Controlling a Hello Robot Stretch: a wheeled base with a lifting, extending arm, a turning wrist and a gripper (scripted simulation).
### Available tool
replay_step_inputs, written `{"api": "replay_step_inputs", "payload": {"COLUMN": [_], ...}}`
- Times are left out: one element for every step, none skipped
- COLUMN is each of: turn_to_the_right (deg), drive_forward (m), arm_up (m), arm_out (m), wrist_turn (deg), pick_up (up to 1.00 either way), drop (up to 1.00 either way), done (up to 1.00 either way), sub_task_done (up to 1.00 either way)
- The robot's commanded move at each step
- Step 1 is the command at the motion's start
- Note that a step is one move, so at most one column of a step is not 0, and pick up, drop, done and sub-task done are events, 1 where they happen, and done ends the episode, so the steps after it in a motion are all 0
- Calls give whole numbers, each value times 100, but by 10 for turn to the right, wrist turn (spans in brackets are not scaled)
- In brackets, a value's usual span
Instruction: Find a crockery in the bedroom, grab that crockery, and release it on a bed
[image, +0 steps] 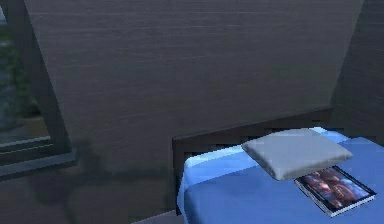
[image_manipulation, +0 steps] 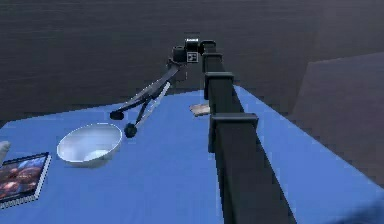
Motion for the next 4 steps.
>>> {"api": "replay_step_inputs", "payload": {"turn_to_the_right": [0, 0, 0, 0], "drive_forward": [0, 0, 0, 0], "arm_up": [0, 0, -22, -32], "arm_out": [0, 0, 0, 0], "wrist_turn": [450, 360, 0, 0], "pick_up": [0, 0, 0, 0], "drop": [0, 0, 0, 0], "done": [0, 0, 0, 0], "sub_task_done": [0, 0, 0, 0]}}
